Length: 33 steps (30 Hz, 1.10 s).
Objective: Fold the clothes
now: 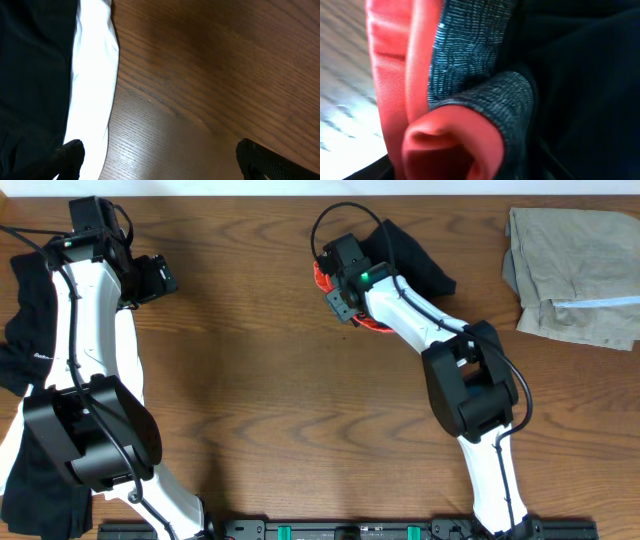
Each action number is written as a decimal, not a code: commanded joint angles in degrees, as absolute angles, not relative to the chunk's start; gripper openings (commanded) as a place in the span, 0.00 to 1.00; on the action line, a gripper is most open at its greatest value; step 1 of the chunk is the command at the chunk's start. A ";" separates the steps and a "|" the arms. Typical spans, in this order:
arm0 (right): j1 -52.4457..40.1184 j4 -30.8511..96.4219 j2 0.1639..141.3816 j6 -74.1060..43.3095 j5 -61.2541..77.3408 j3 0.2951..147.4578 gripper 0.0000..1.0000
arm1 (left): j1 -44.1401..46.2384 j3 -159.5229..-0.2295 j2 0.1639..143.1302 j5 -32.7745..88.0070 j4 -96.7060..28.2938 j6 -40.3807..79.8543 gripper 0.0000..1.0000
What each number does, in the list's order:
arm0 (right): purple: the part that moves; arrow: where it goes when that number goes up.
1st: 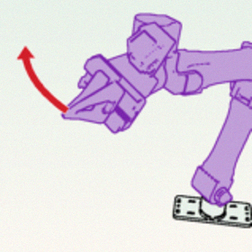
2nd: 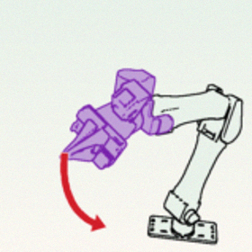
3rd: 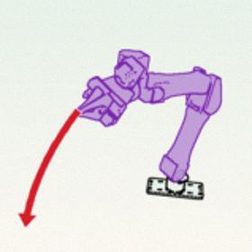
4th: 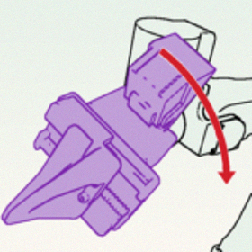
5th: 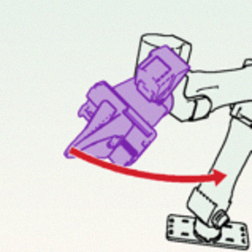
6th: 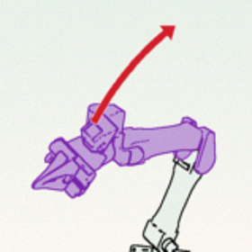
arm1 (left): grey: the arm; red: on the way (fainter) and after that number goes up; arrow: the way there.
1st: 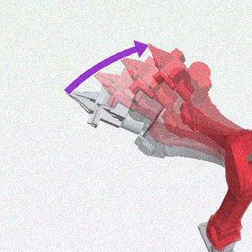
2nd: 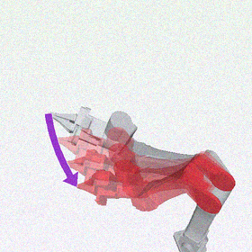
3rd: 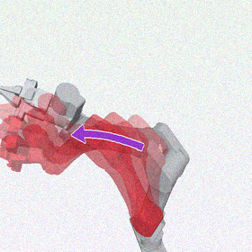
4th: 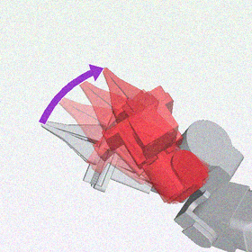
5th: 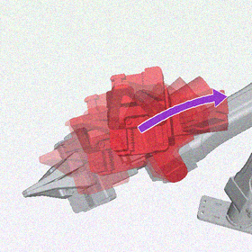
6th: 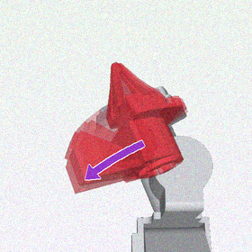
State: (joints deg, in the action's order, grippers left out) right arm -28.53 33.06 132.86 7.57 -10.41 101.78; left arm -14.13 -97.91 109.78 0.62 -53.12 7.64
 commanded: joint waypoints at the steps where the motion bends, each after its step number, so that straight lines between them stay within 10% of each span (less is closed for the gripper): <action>1: -25.80 33.80 134.21 6.44 -13.65 101.16 0.60 | -14.20 -97.27 109.10 -0.27 -53.36 7.18 0.98; 4: -24.29 34.74 134.21 6.48 -13.08 101.16 0.38 | -14.20 -97.27 109.10 -0.27 -53.36 7.18 0.98; 6: -23.57 35.20 134.21 6.48 -13.08 101.19 0.02 | -14.20 -97.27 109.10 -0.27 -53.34 7.18 0.98; 33: -11.46 40.53 111.94 9.93 -20.18 118.21 0.01 | -14.20 -97.27 109.10 -0.27 -53.28 7.18 0.98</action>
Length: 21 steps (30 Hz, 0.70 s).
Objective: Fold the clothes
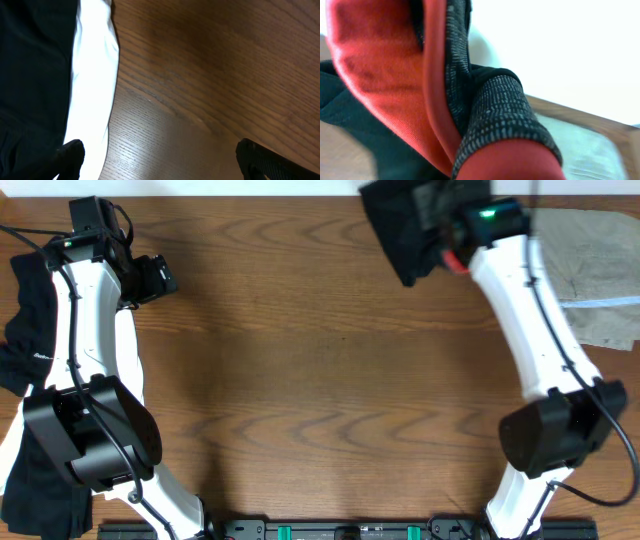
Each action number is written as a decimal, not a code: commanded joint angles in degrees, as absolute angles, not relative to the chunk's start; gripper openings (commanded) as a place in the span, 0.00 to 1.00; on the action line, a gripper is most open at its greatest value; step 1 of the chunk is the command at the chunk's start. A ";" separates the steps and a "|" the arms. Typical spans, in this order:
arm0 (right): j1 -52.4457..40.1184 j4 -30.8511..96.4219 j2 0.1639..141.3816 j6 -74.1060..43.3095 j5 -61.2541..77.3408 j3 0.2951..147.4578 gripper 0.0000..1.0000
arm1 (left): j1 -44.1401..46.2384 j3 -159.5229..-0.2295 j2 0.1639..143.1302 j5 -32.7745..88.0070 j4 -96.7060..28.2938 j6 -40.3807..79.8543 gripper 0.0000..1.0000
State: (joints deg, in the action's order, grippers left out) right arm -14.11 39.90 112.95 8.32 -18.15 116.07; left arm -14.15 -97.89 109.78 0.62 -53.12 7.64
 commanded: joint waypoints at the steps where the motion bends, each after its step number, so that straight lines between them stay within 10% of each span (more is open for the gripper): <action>1: -10.41 40.91 111.68 9.93 -20.18 118.83 0.01 | -14.20 -97.27 109.10 -0.27 -53.28 7.18 0.98; 21: 15.94 36.38 111.13 10.66 -23.16 121.51 0.01 | -14.17 -97.27 109.10 -0.25 -53.32 7.22 0.98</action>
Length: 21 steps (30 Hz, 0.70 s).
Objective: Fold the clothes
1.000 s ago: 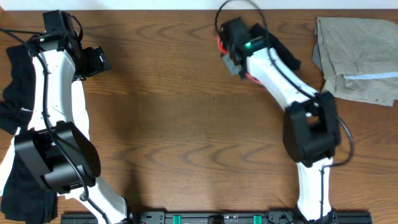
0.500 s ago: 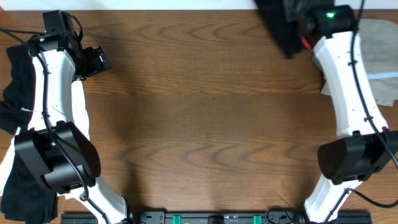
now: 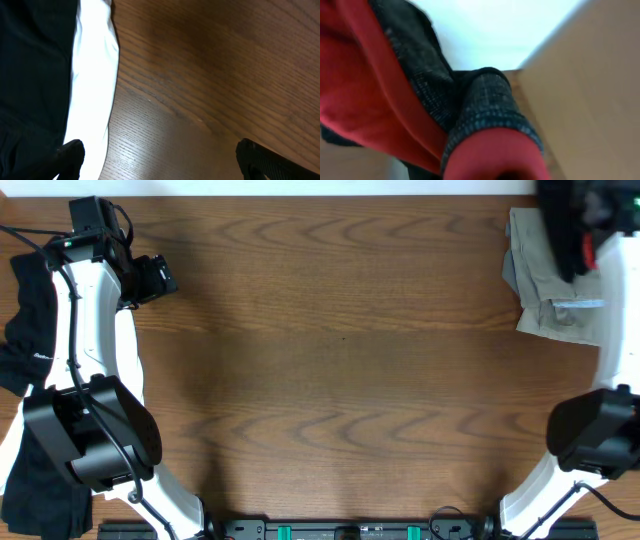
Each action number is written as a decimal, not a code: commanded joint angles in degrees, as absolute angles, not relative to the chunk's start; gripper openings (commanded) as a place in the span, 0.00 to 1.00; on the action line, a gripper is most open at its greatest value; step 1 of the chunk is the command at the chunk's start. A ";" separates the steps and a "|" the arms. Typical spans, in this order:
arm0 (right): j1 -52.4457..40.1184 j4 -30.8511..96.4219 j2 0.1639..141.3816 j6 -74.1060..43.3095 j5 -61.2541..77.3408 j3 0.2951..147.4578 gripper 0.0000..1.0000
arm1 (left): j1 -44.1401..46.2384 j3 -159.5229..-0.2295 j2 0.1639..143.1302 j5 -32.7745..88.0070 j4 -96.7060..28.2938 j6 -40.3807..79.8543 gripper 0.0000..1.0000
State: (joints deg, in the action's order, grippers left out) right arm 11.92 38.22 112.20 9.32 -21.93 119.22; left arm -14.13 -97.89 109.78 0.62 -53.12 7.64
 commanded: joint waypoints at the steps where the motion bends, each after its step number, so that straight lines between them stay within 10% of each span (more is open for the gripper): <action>1: 17.17 35.48 111.24 11.51 -22.57 121.51 0.01 | -14.17 -97.27 109.10 -0.25 -53.32 7.22 0.98; 21: 26.44 19.18 124.27 24.05 -17.87 121.49 0.01 | -14.02 -97.27 109.10 1.04 -53.28 8.49 0.98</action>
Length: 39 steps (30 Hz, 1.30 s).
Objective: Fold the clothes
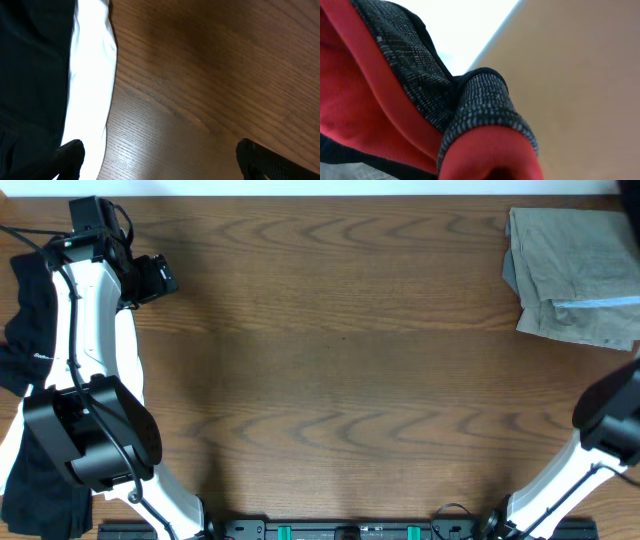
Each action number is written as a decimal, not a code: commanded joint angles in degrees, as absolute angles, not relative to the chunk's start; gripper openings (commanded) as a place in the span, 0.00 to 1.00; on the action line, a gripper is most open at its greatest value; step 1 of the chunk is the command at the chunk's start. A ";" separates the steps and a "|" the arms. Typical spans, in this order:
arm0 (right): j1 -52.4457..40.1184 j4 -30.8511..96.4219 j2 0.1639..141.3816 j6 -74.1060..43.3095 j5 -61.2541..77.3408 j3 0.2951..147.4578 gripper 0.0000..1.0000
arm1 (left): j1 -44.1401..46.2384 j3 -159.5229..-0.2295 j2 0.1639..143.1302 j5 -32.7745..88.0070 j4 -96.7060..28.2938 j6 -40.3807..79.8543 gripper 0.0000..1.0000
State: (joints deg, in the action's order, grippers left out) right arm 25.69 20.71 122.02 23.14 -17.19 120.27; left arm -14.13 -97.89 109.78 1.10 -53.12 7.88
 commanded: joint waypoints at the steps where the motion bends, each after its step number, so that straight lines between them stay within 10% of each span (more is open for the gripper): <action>1: 26.46 18.39 125.05 24.05 -18.39 121.49 0.01 | -14.02 -97.27 109.10 1.04 -53.28 8.49 0.98; 39: 35.81 13.50 126.74 26.74 -20.60 123.74 0.01 | -14.02 -97.27 109.10 1.04 -52.64 10.39 0.98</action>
